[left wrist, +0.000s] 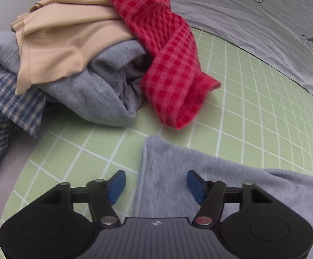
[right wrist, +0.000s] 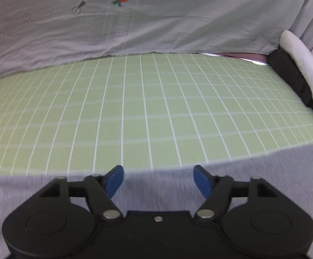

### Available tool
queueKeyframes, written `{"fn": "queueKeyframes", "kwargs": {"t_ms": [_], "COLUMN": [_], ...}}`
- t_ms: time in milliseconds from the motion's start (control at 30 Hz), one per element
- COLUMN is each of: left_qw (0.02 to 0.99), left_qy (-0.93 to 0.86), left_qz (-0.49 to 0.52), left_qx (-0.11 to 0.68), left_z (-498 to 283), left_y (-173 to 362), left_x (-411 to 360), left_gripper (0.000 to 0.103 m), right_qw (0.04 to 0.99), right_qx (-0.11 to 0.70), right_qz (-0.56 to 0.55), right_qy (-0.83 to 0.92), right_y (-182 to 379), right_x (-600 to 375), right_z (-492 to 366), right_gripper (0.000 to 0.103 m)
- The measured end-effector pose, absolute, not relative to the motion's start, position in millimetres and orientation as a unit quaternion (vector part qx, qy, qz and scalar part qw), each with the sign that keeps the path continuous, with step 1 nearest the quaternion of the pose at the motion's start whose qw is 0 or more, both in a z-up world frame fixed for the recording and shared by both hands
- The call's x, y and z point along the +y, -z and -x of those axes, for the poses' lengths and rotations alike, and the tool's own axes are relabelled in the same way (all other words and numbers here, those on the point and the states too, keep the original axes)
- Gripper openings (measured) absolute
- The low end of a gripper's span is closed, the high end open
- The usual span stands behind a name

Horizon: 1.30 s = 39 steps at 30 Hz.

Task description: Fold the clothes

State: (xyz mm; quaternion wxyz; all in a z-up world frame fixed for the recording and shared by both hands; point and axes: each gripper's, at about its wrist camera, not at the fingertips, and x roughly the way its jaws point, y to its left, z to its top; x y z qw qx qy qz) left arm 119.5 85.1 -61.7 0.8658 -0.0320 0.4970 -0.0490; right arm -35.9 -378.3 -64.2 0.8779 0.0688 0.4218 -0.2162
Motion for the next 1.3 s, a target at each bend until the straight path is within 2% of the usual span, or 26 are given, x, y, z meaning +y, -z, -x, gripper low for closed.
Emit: {"fn": "queueKeyframes", "kwargs": {"t_ms": [33, 100, 233, 467, 733, 833, 867, 900, 933, 967, 1033, 1300], "left_qw": [0.865, 0.864, 0.862, 0.862, 0.865, 0.868, 0.868, 0.867, 0.863, 0.859, 0.853, 0.871], "left_qy": [0.052, 0.059, 0.07, 0.077, 0.058, 0.046, 0.044, 0.043, 0.044, 0.046, 0.048, 0.086], "left_qz": [0.033, 0.034, 0.033, 0.035, 0.06, 0.053, 0.045, 0.044, 0.059, 0.079, 0.111, 0.121], "left_qx": [0.498, 0.498, 0.501, 0.5, 0.496, 0.491, 0.492, 0.495, 0.5, 0.504, 0.507, 0.469], "left_z": [-117, -109, -91, -58, -42, -40, -40, -41, -42, -44, -45, -31], "left_y": [62, 62, 61, 63, 62, 61, 61, 60, 59, 59, 57, 19], "left_x": [85, 83, 80, 81, 76, 70, 67, 65, 65, 66, 65, -3], "left_gripper": [0.066, 0.067, 0.068, 0.077, 0.075, 0.058, 0.047, 0.028, 0.016, 0.013, 0.011, 0.011], "right_qw": [0.877, 0.874, 0.868, 0.863, 0.851, 0.847, 0.845, 0.844, 0.843, 0.841, 0.838, 0.836], "right_qx": [0.425, 0.431, 0.443, 0.449, 0.451, 0.449, 0.449, 0.448, 0.448, 0.449, 0.45, 0.444], "right_qz": [-0.067, -0.065, -0.068, -0.058, -0.087, -0.095, -0.098, -0.101, -0.101, -0.101, -0.099, -0.111], "right_qy": [0.216, 0.215, 0.213, 0.226, 0.257, 0.269, 0.273, 0.277, 0.279, 0.283, 0.291, 0.303], "right_y": [65, 68, 73, 68, 66, 66, 66, 65, 65, 65, 63, 54], "right_x": [-373, -363, -343, -321, -330, -341, -345, -348, -352, -356, -365, -414], "right_z": [42, 55, 78, 111, 147, 159, 162, 166, 170, 173, 181, 217], "right_gripper": [0.083, 0.088, 0.09, 0.095, 0.095, 0.095, 0.095, 0.095, 0.095, 0.095, 0.095, 0.095]}}
